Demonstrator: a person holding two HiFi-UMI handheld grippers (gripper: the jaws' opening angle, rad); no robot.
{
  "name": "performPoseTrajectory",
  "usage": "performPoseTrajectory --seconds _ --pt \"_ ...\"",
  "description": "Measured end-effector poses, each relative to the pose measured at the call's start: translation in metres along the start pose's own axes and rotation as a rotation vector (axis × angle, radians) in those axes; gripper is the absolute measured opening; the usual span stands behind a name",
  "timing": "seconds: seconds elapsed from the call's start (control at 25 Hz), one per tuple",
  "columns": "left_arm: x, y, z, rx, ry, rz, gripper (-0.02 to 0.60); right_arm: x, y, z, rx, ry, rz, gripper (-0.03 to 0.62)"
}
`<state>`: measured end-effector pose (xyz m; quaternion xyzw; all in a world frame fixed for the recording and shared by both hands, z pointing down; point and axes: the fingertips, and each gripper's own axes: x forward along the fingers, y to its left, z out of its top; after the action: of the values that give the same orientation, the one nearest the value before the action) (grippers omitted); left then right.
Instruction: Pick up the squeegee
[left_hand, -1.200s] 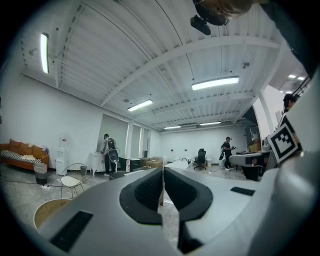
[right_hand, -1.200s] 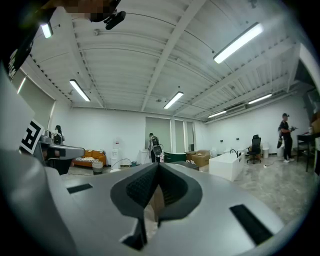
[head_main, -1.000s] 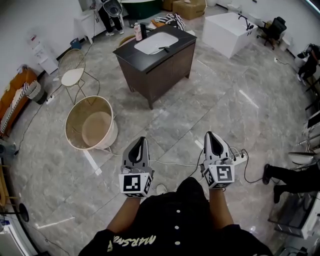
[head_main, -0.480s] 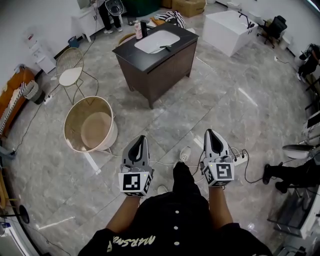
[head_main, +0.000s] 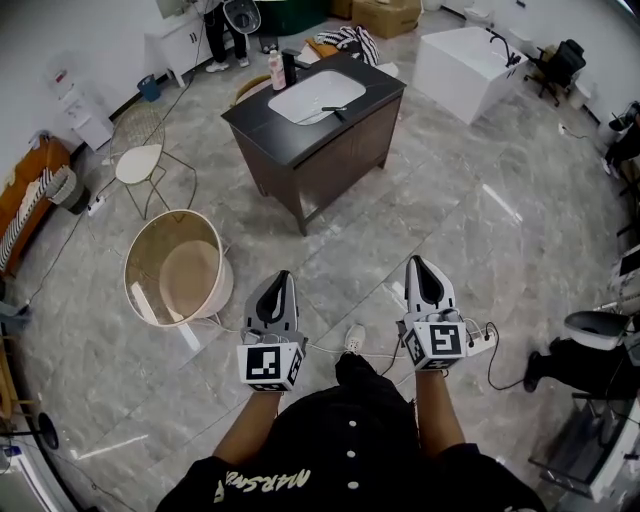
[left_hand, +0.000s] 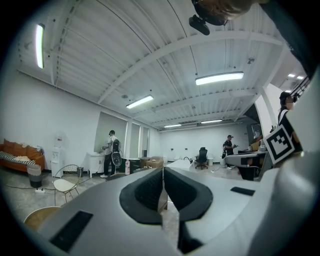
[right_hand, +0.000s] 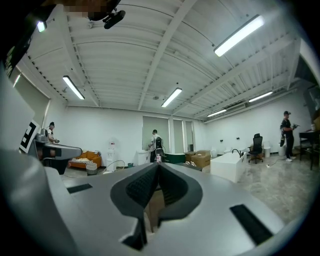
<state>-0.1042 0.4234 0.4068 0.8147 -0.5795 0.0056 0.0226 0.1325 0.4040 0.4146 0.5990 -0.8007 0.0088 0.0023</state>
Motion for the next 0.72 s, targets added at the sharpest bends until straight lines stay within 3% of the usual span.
performPoseTrajectory --seconds 0.72 --pt "0.199 0.015 0.013 0.0 -0.008 0.068 0.018 0.168 -0.107 0.006 0.002 0.011 0.076 -0.002"
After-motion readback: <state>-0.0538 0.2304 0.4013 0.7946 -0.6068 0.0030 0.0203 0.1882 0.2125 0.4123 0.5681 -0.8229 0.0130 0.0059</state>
